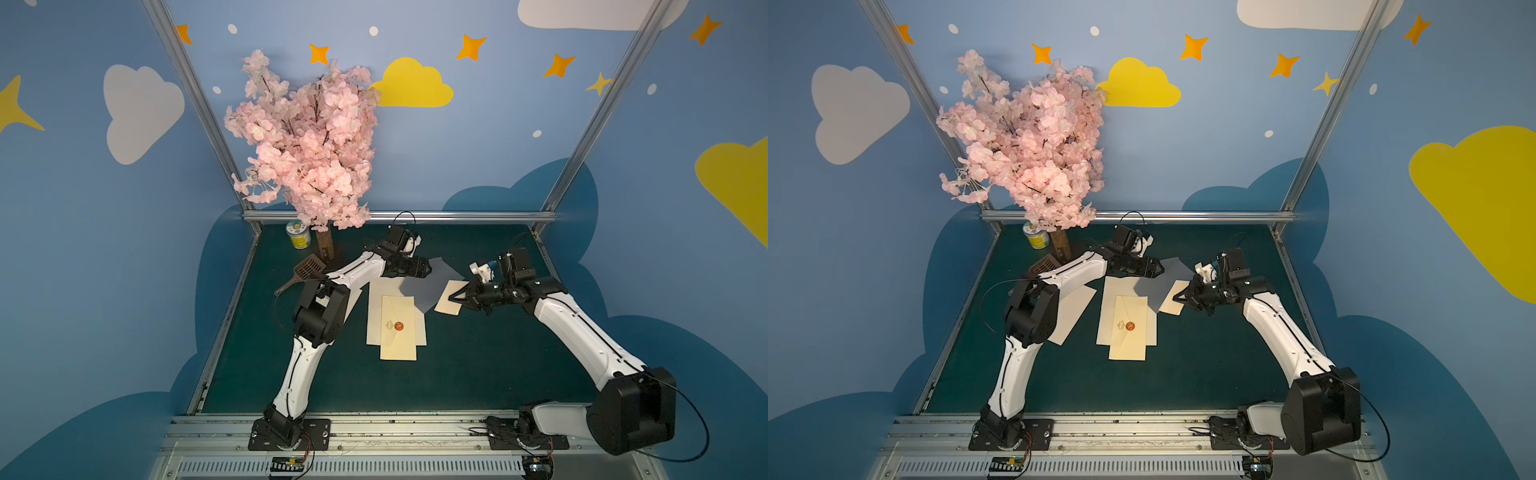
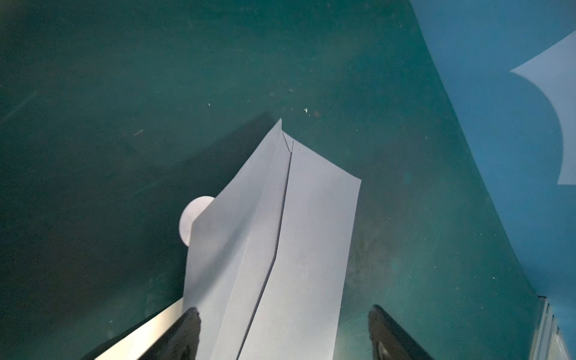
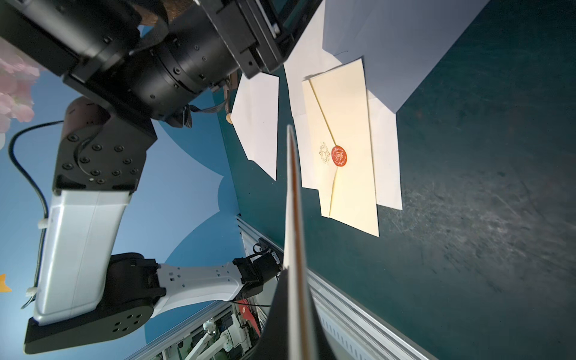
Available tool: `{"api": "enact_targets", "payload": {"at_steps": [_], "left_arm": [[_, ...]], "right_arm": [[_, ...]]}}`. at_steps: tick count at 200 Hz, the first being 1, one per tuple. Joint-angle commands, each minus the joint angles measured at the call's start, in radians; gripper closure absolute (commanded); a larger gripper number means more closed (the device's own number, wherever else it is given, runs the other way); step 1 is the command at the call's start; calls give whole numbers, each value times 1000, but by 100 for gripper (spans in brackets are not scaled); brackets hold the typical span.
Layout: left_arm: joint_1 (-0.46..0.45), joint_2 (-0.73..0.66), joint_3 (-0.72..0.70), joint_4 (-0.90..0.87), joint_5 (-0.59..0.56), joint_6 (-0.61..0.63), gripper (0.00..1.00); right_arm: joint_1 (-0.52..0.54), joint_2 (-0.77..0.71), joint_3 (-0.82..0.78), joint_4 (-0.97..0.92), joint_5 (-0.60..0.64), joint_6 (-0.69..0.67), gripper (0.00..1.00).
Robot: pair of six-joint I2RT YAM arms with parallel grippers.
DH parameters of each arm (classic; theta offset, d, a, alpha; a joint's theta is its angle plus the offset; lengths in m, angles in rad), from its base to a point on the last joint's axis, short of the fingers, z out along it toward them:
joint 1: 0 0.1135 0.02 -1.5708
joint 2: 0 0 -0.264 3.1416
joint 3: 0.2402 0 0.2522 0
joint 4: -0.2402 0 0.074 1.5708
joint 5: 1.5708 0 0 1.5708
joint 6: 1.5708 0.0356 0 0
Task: Fold the letter paper in half and place it into the envelope
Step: Pick up the envelope from the center of the board.
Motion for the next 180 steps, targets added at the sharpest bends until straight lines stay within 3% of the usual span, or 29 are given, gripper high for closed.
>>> {"api": "enact_targets", "payload": {"at_steps": [1,26,40,51,72,97,107,151,180], "left_arm": [[7,46,76,-60,-5,17,21],[7,99,140,-78,-5,4,30],[7,124,169,-92,0,-3,41],[8,138,190,-108,-5,-4,41],[7,142,196,-114,-30,-2,34],[2,117,178,-105,-96,13,6],[-1,99,157,-92,-128,21,0],[1,106,156,-81,-178,19,0],[8,164,225,-102,-128,12,10]], "right_arm": [[-17,-23,-26,-47,-23,-21,100],[-39,-38,-28,-59,-41,-36,100],[-53,-40,-23,-72,-48,-51,100],[-65,-40,-23,-77,-53,-60,100],[-85,-40,-26,-77,-71,-68,100],[-96,-38,-28,-84,-81,-80,100],[-99,-37,-29,-83,-85,-82,100],[-106,-28,-25,-82,-92,-89,100],[-108,-20,-22,-83,-94,-90,100]]}}
